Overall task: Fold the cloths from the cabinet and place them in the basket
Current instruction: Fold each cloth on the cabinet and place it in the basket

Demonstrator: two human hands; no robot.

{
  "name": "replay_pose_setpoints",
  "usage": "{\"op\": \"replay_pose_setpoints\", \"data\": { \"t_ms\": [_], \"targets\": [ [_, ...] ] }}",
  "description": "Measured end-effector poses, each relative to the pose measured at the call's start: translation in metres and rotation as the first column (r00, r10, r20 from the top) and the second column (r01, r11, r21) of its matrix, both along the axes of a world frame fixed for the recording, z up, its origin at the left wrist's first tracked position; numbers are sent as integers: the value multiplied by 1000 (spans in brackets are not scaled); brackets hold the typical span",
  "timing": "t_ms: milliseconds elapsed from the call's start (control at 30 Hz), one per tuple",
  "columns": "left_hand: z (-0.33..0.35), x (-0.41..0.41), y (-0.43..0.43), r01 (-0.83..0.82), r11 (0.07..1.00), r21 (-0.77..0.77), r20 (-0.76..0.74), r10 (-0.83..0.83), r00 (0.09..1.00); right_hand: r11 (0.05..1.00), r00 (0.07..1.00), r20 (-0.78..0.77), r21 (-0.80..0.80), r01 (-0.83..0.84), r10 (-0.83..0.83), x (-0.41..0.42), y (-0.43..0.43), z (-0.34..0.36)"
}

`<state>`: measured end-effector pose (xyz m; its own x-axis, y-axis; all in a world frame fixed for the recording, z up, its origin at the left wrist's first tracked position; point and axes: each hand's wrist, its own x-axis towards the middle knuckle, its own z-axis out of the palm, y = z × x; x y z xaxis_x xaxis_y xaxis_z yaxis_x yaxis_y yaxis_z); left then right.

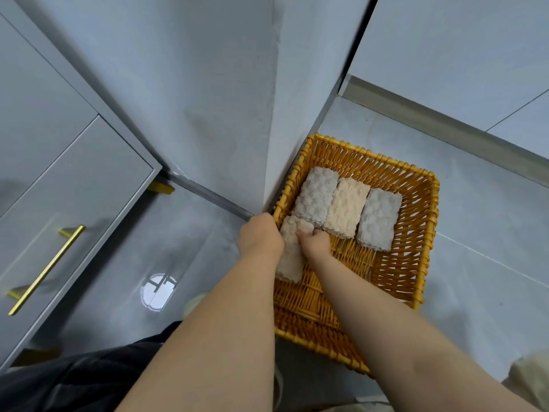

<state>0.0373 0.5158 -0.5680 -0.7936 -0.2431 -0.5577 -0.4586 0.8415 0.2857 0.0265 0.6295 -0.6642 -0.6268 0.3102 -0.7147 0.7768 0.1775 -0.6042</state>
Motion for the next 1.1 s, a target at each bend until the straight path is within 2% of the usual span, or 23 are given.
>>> {"op": "replay_pose_setpoints", "data": {
  "t_ms": [67,100,167,233,300,367,400,500,633,733,800,967,1100],
  "targets": [
    [-3,3,-2,-8,999,38,-30,10,1000,967,995,-100,255,2,25,8,-2,2],
    [-3,5,-3,-16,998,61,-47,19,999,920,984,-162,392,-3,72,12,-1,3],
    [-3,8,-4,-24,996,83,-68,30,997,787,909,-263,608,-104,323,22,1,-1],
    [-2,10,-5,-31,996,87,-73,37,997,643,747,-290,730,-232,598,33,3,-6],
    [-2,9,-5,-34,995,96,-73,41,997,487,564,-235,799,-352,792,44,8,-13],
    [-1,9,-6,-27,995,97,-69,34,997,341,399,-155,822,-455,904,55,14,-21],
    [-1,9,-6,-26,995,96,-67,33,997,302,363,-125,819,-487,924,60,17,-23],
    [-1,9,-8,-33,994,107,-54,39,998,322,422,-79,775,-544,903,68,22,-23],
    [-2,7,-10,-13,994,107,-47,18,999,313,387,-47,681,-662,921,68,11,-29],
    [-3,6,-11,-2,993,121,-45,7,999,401,470,-51,607,-686,881,63,-7,-29],
    [-3,6,-11,24,993,112,-45,-19,999,418,500,-20,577,-701,866,59,-15,-31],
    [-4,7,-12,76,992,104,-35,-73,997,200,397,178,640,-742,900,56,-9,-33],
    [-1,5,-15,116,988,104,-7,-116,993,209,387,113,688,-695,915,56,-3,-15]
  ]
}}
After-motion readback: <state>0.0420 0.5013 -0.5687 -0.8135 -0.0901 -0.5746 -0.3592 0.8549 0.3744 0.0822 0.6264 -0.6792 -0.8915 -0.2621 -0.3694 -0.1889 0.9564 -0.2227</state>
